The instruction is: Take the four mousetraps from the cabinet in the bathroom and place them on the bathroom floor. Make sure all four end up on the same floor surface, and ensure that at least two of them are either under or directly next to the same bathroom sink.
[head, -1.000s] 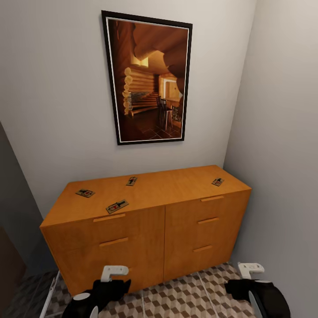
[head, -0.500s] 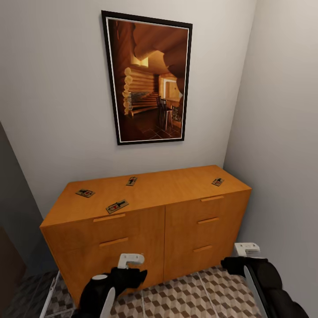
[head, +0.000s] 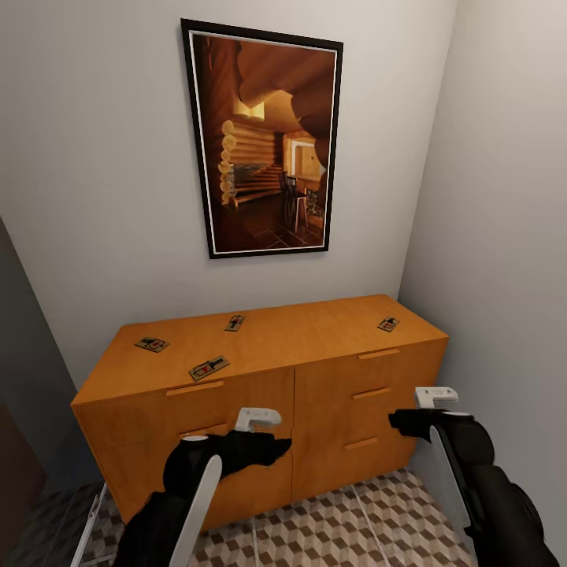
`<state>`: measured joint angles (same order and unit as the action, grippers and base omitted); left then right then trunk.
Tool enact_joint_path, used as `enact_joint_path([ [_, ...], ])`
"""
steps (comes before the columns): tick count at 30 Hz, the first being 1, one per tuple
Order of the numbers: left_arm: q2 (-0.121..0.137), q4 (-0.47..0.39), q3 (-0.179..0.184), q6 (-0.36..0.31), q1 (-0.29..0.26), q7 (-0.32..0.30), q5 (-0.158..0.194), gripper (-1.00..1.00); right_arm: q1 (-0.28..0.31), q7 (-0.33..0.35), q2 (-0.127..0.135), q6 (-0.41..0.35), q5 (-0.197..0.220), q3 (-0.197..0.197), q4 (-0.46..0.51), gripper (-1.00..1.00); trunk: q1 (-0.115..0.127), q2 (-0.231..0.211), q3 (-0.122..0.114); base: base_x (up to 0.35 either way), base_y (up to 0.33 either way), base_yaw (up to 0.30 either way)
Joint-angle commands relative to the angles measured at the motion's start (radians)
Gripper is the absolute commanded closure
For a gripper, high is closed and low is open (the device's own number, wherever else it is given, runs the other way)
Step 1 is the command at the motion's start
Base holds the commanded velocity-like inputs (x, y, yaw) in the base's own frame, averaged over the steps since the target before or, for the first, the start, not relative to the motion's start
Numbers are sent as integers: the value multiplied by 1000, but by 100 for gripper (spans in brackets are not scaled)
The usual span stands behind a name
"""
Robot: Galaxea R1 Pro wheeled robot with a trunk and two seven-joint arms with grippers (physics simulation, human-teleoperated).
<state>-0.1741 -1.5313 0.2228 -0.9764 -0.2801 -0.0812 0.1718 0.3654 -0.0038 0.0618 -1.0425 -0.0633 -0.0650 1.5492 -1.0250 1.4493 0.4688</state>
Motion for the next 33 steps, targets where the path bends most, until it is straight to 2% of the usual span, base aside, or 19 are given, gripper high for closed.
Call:
enact_joint_path([
  [1, 0, -1, 1, -10, -14, -6, 23, -100, 11, 2, 0, -5, -6, 1, 1, -100, 0, 1, 1, 0, 0, 0],
  [2, 0, -1, 2, -15, -28, -10, 47, -100, 21, 2, 1, -5, -6, 1, 2, -100, 0, 1, 1, 0, 0, 0],
  [3, 0, -1, 3, -27, -55, -15, 93, -100, 39, 2, 1, -5, -6, 0, 2, -100, 0, 1, 1, 0, 0, 0],
  [10, 0, -1, 6, -53, -145, -22, 229, -100, 96, 2, 8, -5, -6, -1, 3, -100, 0, 1, 1, 0, 0, 0],
  [11, 0, -1, 7, -54, -157, -23, 245, -100, 103, 2, 11, -5, -6, -1, 3, -100, 0, 1, 1, 0, 0, 0],
  [12, 0, -1, 7, -54, -157, -23, 245, -100, 103, 2, 11, -5, -6, -1, 3, -100, 0, 1, 1, 0, 0, 0],
  [19, 0, -1, 7, -59, -236, -24, 353, -100, 147, 2, 34, -5, -6, -2, 3, -100, 0, 1, 1, 0, 0, 0],
  [21, 0, -1, 7, -60, -254, -24, 387, -100, 160, 2, 37, -5, -6, -2, 3, -100, 0, 1, 1, 0, 0, 0],
  [22, 0, -1, 7, -60, -254, -24, 387, -100, 160, 2, 37, -5, -6, -2, 3, -100, 0, 1, 1, 0, 0, 0],
  [29, 0, 0, 7, -60, -320, -24, 499, -100, 202, 2, 43, -5, -6, -2, 4, -100, 0, 1, 1, 0, 0, 0],
  [32, 0, 0, 7, -60, -345, -23, 533, -100, 219, 1, 44, -5, -6, -2, 4, -100, 0, 1, 1, 0, 0, 0],
  [33, 0, 0, 7, -60, -345, -23, 533, -100, 219, 1, 44, -5, -6, -2, 4, -100, 0, 1, 1, 0, 0, 0],
])
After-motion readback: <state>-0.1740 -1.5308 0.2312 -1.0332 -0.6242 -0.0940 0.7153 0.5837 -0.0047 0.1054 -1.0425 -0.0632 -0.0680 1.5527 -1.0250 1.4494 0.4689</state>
